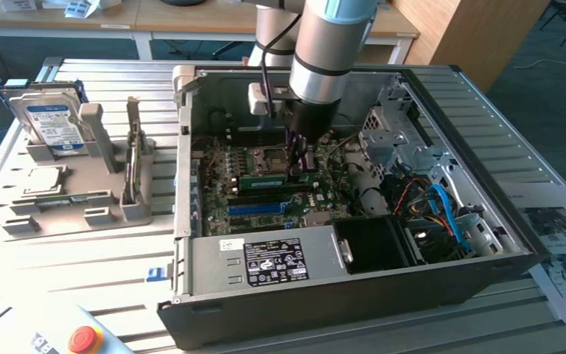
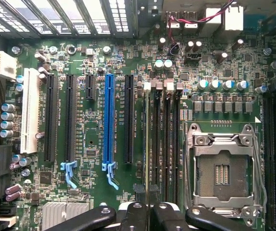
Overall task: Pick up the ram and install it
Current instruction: 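Insert the ram into the slot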
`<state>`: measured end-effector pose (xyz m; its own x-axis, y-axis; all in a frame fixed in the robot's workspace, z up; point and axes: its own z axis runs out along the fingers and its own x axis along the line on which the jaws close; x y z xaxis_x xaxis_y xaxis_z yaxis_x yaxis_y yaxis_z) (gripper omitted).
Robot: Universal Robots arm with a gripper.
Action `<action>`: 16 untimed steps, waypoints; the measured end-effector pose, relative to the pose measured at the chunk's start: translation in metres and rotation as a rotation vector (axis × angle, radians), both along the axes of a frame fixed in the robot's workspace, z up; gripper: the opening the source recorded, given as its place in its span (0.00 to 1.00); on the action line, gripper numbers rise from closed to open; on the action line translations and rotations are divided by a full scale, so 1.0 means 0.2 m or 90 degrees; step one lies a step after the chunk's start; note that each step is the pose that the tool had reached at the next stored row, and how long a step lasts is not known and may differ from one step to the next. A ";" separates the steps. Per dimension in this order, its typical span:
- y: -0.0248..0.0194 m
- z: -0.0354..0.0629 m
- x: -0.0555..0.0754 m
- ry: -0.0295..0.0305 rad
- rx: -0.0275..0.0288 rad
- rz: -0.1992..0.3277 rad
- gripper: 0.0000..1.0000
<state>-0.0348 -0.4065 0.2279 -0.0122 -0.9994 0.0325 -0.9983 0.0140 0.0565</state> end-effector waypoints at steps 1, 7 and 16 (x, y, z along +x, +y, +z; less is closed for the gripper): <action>0.000 -0.001 0.00 0.0000 -0.0001 0.000 0.12; 0.001 -0.001 0.00 0.0000 0.0000 -0.001 0.12; 0.004 -0.002 0.00 0.0000 0.0001 -0.004 0.12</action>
<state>-0.0348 -0.4056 0.2275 -0.0182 -0.9993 0.0324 -0.9982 0.0200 0.0565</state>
